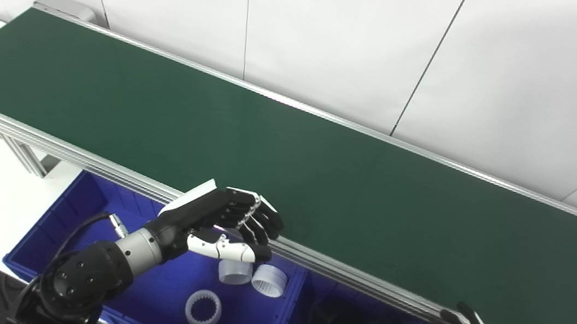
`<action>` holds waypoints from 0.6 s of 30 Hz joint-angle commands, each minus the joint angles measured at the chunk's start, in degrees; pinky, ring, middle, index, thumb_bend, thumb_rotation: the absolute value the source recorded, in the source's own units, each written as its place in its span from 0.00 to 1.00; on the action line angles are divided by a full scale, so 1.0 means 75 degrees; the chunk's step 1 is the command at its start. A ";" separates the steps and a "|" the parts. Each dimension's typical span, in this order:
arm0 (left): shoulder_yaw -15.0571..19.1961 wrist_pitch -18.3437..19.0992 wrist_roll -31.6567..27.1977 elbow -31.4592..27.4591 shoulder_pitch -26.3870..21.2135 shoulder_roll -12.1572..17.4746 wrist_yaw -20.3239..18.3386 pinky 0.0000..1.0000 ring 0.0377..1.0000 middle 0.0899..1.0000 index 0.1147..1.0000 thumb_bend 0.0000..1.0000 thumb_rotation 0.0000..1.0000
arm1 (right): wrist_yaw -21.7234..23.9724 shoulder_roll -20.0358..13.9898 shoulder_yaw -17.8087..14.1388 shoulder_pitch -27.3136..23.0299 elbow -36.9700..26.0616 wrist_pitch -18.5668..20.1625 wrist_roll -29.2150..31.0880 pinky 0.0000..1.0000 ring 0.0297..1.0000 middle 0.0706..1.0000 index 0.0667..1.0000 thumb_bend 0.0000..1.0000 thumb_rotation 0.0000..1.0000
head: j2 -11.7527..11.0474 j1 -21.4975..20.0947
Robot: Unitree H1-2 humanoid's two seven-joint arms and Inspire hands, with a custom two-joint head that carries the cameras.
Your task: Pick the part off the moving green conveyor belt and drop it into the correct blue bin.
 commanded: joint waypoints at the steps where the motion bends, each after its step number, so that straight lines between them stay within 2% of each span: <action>1: -0.0021 -0.0626 -0.0200 0.0003 0.0007 -0.0087 0.0199 0.54 0.60 0.61 0.59 0.65 0.41 | -0.0008 0.0066 0.0031 -0.0055 -0.0107 -0.0376 0.0008 0.61 0.68 0.72 0.81 0.67 0.67 | -0.0047 -0.0084; 5: -0.0075 -0.1112 -0.0299 0.0269 0.0085 -0.0238 0.0426 0.59 0.65 0.65 0.63 0.64 0.44 | -0.0050 0.0064 0.0091 -0.0087 -0.0069 -0.0377 -0.0135 0.61 0.68 0.73 0.81 0.67 0.67 | -0.0118 -0.0256; 7: -0.0090 -0.1358 -0.0333 0.0458 0.0103 -0.0325 0.0516 0.64 0.70 0.70 0.67 0.70 0.51 | -0.0072 0.0078 0.0126 -0.0117 -0.0044 -0.0378 -0.0169 0.61 0.68 0.72 0.80 0.68 0.67 | -0.0138 -0.0338; 11: -0.0025 -0.1626 -0.0787 0.0839 0.0103 -0.0523 0.0593 0.72 0.77 0.77 0.73 0.78 0.55 | -0.0153 0.0068 0.0237 -0.0170 -0.0007 -0.0379 -0.0314 0.61 0.68 0.72 0.81 0.69 0.69 | -0.0180 -0.0604; 14: 0.0057 -0.1721 -0.1108 0.1220 0.0118 -0.0797 0.0738 0.74 0.79 0.80 0.78 0.89 0.60 | -0.0255 0.0054 0.0336 -0.0193 -0.0039 -0.0379 -0.0408 0.60 0.68 0.72 0.80 0.72 0.70 | -0.0208 -0.0752; 18: 0.0053 -0.2375 -0.1142 0.1859 0.0108 -0.0924 0.0808 0.75 0.80 0.82 0.80 0.91 0.67 | -0.0347 0.0020 0.0481 -0.0244 -0.0037 -0.0379 -0.0447 0.60 0.67 0.72 0.79 0.74 0.70 | -0.0284 -0.1089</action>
